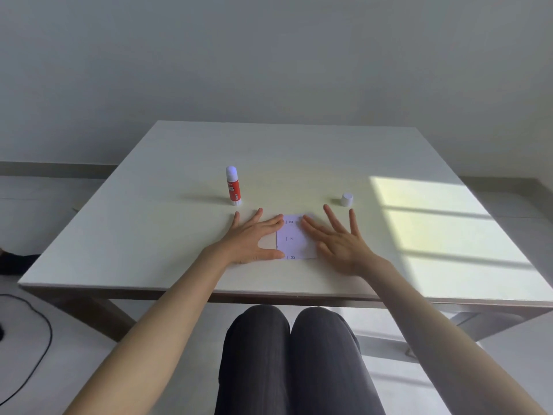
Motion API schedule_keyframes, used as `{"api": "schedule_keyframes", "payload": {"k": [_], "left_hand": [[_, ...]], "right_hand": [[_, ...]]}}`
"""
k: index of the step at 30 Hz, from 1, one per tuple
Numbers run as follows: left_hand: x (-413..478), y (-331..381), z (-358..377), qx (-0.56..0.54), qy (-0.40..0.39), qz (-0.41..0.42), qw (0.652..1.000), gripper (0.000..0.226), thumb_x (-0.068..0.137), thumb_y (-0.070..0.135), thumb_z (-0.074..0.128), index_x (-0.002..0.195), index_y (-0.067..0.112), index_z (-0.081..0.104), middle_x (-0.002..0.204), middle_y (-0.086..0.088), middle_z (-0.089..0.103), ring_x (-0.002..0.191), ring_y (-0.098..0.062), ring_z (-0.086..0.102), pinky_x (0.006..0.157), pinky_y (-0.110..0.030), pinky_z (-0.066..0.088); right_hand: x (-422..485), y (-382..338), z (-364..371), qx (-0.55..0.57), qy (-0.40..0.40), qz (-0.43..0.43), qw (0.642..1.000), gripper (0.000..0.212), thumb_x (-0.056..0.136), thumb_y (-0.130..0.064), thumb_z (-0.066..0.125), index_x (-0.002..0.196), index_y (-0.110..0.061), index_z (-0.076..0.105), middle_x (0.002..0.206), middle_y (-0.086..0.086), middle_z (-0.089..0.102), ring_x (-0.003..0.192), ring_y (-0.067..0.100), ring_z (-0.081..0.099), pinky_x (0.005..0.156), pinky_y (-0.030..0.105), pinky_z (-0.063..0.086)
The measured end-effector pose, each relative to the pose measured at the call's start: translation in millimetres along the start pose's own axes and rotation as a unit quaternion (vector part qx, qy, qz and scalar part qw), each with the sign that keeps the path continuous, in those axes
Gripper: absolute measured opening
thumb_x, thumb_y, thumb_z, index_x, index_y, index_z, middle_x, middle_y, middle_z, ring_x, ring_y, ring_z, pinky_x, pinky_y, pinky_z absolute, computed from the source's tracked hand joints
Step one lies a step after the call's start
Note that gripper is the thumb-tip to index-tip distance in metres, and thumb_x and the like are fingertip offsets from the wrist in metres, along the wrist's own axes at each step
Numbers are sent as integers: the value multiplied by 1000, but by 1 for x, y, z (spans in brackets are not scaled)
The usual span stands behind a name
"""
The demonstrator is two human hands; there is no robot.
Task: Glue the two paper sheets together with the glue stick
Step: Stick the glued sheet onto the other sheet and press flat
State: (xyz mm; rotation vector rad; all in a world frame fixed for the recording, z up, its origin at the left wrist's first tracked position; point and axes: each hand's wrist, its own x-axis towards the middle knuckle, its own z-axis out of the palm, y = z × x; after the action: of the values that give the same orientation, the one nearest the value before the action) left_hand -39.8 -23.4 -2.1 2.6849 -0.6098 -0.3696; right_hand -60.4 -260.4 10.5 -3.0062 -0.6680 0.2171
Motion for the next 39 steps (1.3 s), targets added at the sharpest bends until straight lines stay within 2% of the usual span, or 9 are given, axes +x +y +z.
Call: {"api": "schedule_keyframes", "payload": {"k": [2,6,13,20,22,27,33,36,39], "left_hand": [[0,0,0,3,0,1,1000,80,82,59,52,148,35,14,157,25,5,147,-13,-12,114,-54,-14],[-1,0,1,8,5,2,1000,79,83,60,51,148,36,14,157,24,6,147,-13,-11,114,-53,-13],[-2,1,-1,14,-3,3,1000,79,84,59,51,149,34,13,158,22,4,147,-15,-12,115,-54,-12],[0,-2,3,9,8,10,1000,81,82,61,51,148,36,12,157,22,5,147,-14,-12,114,-55,-13],[0,-1,2,12,6,8,1000,81,83,60,51,148,35,12,157,22,5,147,-14,-12,114,-55,-13],[-2,1,0,9,0,3,1000,80,84,59,51,149,35,11,158,22,4,147,-14,-13,115,-55,-12],[-2,2,0,7,2,4,1000,78,84,59,50,148,35,13,157,23,5,147,-14,-12,115,-55,-11],[-3,3,0,2,-3,1,1000,79,84,58,51,149,34,12,157,23,4,147,-13,-13,115,-55,-12],[-4,3,-1,1,-6,-1,1000,78,85,57,50,149,34,12,157,24,3,146,-13,-13,115,-54,-13]], "right_hand": [[-1,-9,2,-16,15,-15,1000,56,99,-28,20,150,-32,-4,161,-14,-5,147,20,-20,113,56,-19],[-15,-28,21,-41,39,-130,990,59,94,-34,17,151,-33,2,158,-17,-5,145,20,-22,109,55,-24],[27,-2,0,-34,13,-7,999,55,99,-27,19,151,-31,-1,161,-15,-1,148,20,-15,115,57,-14],[-2,-18,20,-35,37,-122,991,58,94,-35,13,150,-35,0,157,-20,-5,145,19,-23,108,52,-27],[5,-12,14,-30,33,-101,994,56,98,-29,20,149,-37,-1,158,-20,-3,145,18,-22,109,53,-24],[20,-10,0,-32,19,-28,999,56,99,-27,19,151,-31,-2,161,-13,0,148,19,-13,114,56,-16],[-14,-25,20,-41,22,-141,989,62,89,-36,10,150,-34,-1,155,-20,-10,144,18,-22,109,55,-25],[-11,-10,14,-27,21,-82,996,58,98,-29,22,150,-35,-3,159,-17,-5,147,18,-19,110,55,-23],[-11,-4,12,-20,19,-34,999,58,99,-28,21,150,-32,-7,160,-15,-5,148,18,-17,111,54,-22]]}}
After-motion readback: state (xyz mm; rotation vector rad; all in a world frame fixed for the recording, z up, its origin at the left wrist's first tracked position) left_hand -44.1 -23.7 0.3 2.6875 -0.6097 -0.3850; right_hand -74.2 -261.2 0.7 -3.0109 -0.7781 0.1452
